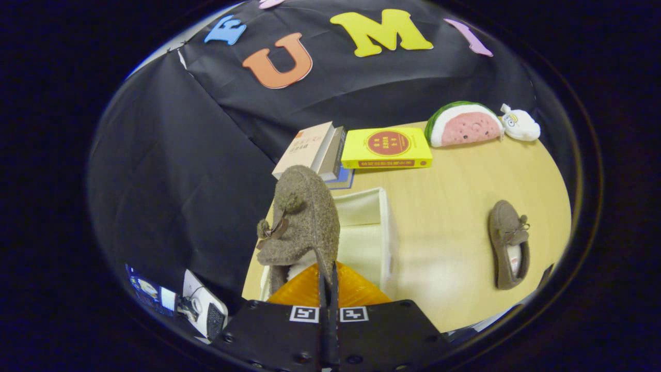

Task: Open the storage box then place both shoes into the box .Put the left shoe in first, then the right shoe, with the right side of both shoes facing outward in a uniform manner.

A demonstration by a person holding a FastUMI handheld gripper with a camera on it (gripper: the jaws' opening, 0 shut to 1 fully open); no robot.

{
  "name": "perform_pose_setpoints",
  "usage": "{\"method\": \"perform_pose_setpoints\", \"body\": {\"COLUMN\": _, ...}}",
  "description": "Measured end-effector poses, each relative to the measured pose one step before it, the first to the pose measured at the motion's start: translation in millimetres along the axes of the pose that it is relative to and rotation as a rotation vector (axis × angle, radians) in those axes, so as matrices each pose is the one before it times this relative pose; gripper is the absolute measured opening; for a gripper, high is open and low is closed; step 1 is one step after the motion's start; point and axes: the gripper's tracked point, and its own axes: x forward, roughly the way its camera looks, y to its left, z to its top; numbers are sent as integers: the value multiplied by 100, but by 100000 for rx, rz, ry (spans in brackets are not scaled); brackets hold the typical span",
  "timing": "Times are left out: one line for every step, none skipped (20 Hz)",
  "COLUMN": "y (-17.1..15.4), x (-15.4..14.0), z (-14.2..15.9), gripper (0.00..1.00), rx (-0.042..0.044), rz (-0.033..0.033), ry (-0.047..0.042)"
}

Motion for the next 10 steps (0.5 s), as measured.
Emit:
{"method": "perform_pose_setpoints", "body": {"y": 311, "x": 1269, "z": -584, "gripper": 0, "rx": 595, "rz": -1205, "ry": 581}}
{"method": "perform_pose_setpoints", "body": {"y": 201, "x": 1242, "z": -701, "gripper": 0, "rx": 142, "rz": -1410, "ry": 1226}}
{"method": "perform_pose_setpoints", "body": {"y": 34, "x": 1121, "z": -788, "gripper": 0, "rx": 38, "rz": -1892, "ry": 1465}}
{"method": "perform_pose_setpoints", "body": {"y": 87, "x": 927, "z": -702, "gripper": 0, "rx": 631, "rz": -1686, "ry": 1303}}
{"method": "perform_pose_setpoints", "body": {"y": 54, "x": 995, "z": -549, "gripper": 0, "rx": 253, "rz": -1449, "ry": 1086}}
{"method": "perform_pose_setpoints", "body": {"y": 76, "x": 867, "z": -477, "gripper": 0, "rx": 850, "rz": -1188, "ry": 1027}}
{"method": "perform_pose_setpoints", "body": {"y": 54, "x": 795, "z": -513, "gripper": 0, "rx": 3, "rz": -1456, "ry": 971}}
{"method": "perform_pose_setpoints", "body": {"y": 102, "x": 740, "z": -438, "gripper": 0, "rx": -733, "rz": -1663, "ry": 1050}}
{"method": "perform_pose_setpoints", "body": {"y": -20, "x": 665, "z": -506, "gripper": 0, "rx": -877, "rz": -2553, "ry": 970}}
{"method": "perform_pose_setpoints", "body": {"y": -58, "x": 665, "z": -325, "gripper": 0, "rx": -984, "rz": -2865, "ry": 922}}
